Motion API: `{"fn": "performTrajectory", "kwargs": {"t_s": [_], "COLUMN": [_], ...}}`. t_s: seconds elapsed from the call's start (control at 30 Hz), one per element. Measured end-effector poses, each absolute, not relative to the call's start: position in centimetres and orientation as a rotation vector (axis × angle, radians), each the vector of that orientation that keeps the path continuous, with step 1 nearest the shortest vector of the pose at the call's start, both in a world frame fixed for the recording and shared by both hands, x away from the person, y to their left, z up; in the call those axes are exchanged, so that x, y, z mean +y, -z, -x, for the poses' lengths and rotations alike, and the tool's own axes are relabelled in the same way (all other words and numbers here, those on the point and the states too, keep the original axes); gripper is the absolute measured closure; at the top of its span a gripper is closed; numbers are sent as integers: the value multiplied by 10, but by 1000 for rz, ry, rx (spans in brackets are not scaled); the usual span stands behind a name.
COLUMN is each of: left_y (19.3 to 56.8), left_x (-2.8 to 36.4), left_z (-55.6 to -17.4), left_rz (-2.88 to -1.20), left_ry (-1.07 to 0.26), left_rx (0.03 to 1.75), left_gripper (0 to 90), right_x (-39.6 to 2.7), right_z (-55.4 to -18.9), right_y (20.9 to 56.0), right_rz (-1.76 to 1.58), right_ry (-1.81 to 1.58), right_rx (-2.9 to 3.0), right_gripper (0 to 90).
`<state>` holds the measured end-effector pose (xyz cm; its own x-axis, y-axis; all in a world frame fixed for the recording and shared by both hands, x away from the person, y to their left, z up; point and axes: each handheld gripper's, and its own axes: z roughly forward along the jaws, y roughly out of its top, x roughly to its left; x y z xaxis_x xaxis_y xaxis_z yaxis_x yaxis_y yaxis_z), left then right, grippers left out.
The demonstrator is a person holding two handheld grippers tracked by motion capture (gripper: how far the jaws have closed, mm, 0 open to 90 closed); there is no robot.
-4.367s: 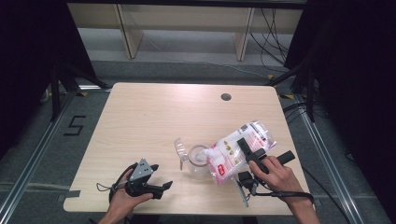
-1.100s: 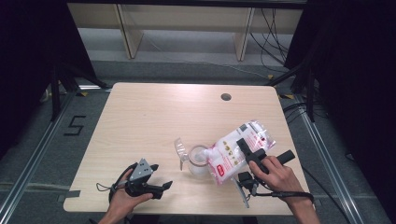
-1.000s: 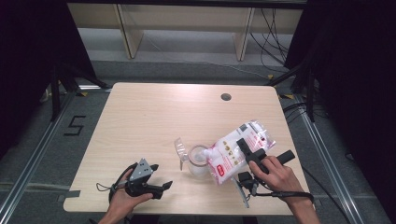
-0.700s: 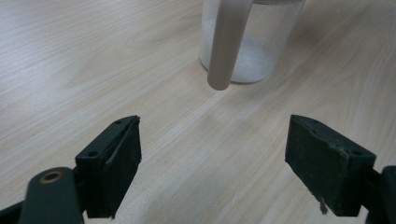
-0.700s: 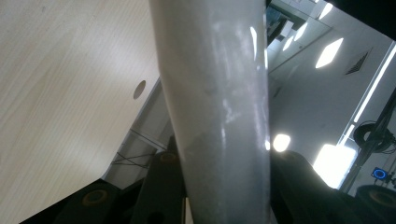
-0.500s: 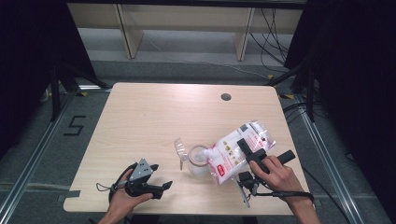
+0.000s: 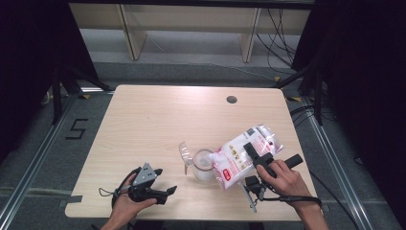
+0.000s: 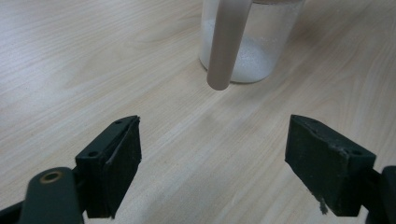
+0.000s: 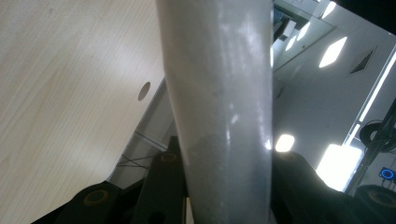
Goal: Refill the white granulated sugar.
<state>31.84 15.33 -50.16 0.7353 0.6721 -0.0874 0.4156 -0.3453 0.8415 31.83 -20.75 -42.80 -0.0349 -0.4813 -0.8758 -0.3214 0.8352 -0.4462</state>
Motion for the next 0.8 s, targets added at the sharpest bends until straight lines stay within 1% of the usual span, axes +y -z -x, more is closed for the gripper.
{"fn": "performTrajectory", "kwargs": {"t_s": [0.8], "left_y": [501], "left_x": [153], "left_z": [-319], "left_rz": [-1986], "left_ry": [-343], "left_rx": [826], "left_gripper": [181], "right_x": [-205], "right_z": [-317], "right_y": [425], "right_rz": [652], "right_ry": [152], "right_rx": [1623], "right_gripper": [749]}}
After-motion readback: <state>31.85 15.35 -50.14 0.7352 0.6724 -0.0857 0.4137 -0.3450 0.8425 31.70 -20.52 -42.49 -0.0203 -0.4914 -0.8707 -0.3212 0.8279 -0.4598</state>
